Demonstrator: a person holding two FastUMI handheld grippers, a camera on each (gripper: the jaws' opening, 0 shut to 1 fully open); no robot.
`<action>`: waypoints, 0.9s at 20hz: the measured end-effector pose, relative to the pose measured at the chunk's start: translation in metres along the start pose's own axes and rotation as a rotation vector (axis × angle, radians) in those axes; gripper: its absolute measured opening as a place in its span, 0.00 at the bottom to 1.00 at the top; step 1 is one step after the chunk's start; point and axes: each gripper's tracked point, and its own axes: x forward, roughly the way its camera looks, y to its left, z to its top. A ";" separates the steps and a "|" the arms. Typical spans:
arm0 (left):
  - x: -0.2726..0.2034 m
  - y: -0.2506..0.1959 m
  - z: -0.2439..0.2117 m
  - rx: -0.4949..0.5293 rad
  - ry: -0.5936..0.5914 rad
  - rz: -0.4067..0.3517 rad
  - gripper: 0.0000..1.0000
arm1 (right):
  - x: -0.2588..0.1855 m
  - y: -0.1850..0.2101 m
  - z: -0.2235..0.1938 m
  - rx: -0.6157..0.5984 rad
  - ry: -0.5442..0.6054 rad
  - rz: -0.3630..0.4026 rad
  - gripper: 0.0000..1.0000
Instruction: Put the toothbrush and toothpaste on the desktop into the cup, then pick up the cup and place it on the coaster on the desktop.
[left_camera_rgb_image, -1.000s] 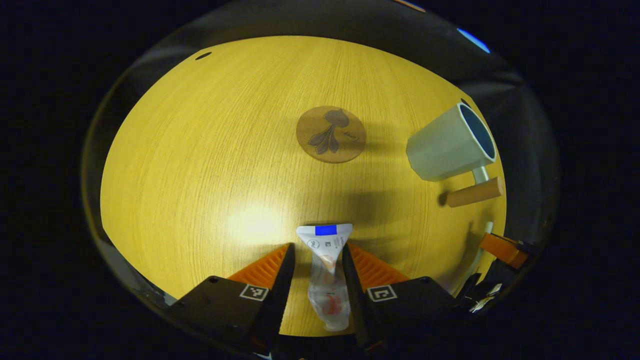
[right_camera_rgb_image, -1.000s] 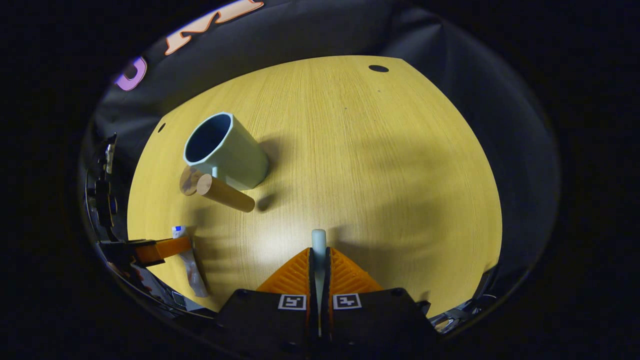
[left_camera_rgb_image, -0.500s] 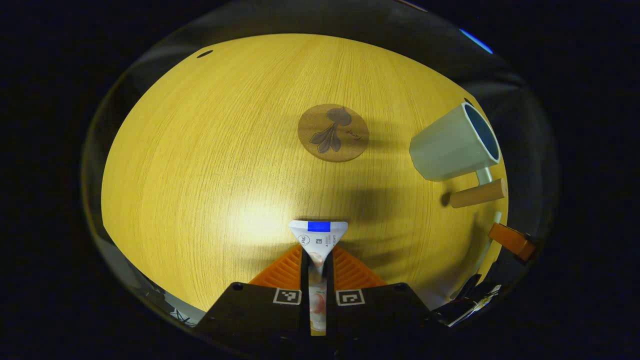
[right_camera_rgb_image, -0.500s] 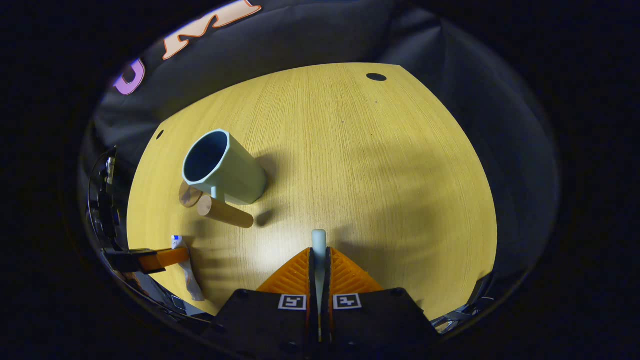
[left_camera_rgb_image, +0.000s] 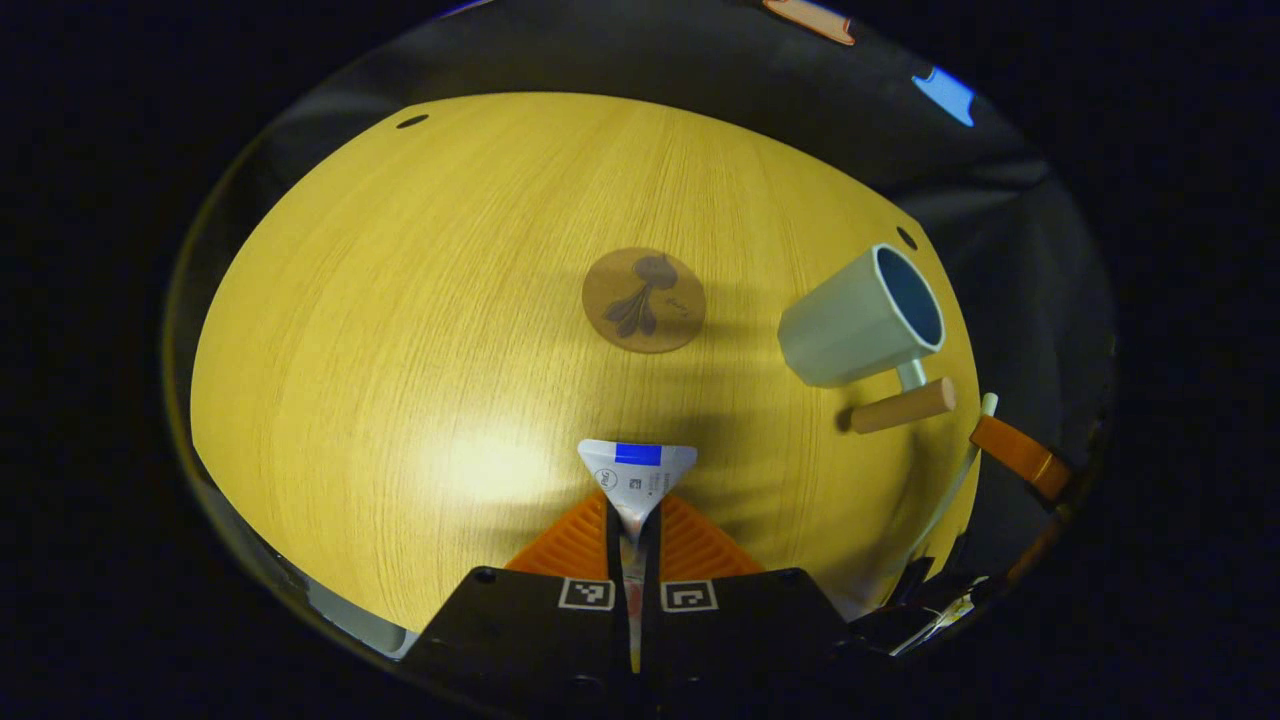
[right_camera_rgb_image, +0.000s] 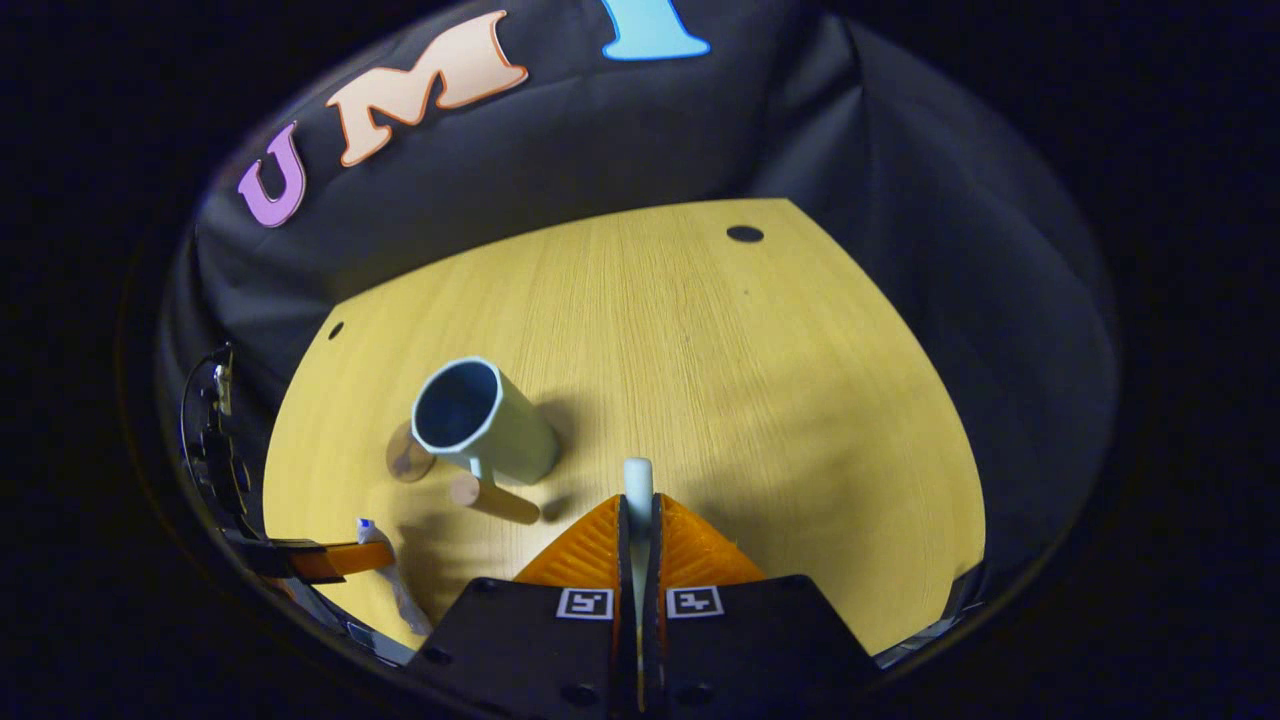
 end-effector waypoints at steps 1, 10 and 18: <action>-0.005 -0.002 0.006 0.006 -0.031 -0.005 0.02 | -0.004 0.004 0.014 0.011 -0.046 0.010 0.05; -0.048 -0.027 0.072 0.033 -0.302 -0.083 0.01 | -0.032 0.043 0.109 0.026 -0.339 0.121 0.05; -0.083 -0.035 0.110 0.097 -0.519 -0.082 0.00 | -0.031 0.096 0.163 0.049 -0.477 0.306 0.05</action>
